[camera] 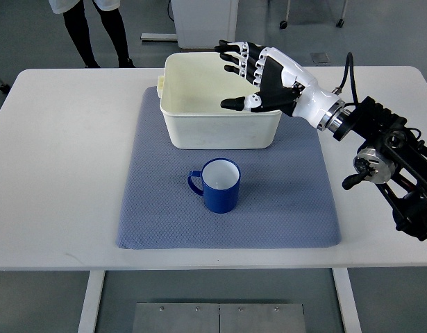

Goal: Place cup in box with right hand
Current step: 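Swing the right hand over the white box toward the blue mug, then lower the right hand beside the blue mug and close fingers around it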

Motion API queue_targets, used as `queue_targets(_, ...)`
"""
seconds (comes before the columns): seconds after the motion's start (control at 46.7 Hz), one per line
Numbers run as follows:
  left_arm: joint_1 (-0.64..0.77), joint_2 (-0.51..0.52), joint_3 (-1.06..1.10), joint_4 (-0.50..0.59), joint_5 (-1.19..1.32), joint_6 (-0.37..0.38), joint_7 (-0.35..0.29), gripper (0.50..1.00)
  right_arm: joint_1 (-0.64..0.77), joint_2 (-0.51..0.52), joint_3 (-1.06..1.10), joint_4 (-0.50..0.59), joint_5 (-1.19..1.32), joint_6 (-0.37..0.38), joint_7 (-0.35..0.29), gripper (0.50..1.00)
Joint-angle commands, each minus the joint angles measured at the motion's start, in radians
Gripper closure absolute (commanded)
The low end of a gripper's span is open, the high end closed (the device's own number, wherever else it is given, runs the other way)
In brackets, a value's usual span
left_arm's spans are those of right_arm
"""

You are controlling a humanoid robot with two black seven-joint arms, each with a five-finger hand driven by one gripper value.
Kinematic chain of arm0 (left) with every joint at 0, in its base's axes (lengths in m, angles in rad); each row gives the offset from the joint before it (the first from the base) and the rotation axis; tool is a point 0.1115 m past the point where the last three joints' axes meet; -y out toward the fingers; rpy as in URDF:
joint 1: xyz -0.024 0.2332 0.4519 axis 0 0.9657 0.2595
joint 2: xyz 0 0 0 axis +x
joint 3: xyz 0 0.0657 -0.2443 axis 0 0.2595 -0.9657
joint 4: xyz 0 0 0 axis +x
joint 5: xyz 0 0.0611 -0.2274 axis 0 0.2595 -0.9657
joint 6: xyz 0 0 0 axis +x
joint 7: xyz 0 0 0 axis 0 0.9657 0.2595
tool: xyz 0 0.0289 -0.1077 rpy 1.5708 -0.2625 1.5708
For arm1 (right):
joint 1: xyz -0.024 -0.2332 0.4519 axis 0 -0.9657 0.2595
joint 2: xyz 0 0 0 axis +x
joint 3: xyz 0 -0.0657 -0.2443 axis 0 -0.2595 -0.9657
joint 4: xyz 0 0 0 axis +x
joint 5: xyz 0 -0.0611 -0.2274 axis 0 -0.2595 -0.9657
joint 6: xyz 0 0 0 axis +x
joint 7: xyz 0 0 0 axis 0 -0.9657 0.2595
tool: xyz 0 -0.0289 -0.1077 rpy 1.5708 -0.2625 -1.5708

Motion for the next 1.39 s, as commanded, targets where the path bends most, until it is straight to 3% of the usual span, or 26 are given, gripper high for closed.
queue_targets(0.0,0.0,0.0,0.0,0.001,0.0,0.0,0.0,0.5,-0.002,-0.006,-0.026,0.001,-0.015,-0.001,0.01,0.519)
queue_targets(0.749,0.0,0.0,0.0,0.001,0.0,0.0,0.0,0.5,-0.017,-0.029,-0.155,0.014,-0.048,-0.001,0.053,0.519)
queue_targets(1.369,0.0,0.0,0.0,0.001,0.0,0.0,0.0,0.5,-0.025,-0.047,-0.246,-0.033,-0.072,-0.005,0.128,0.519)
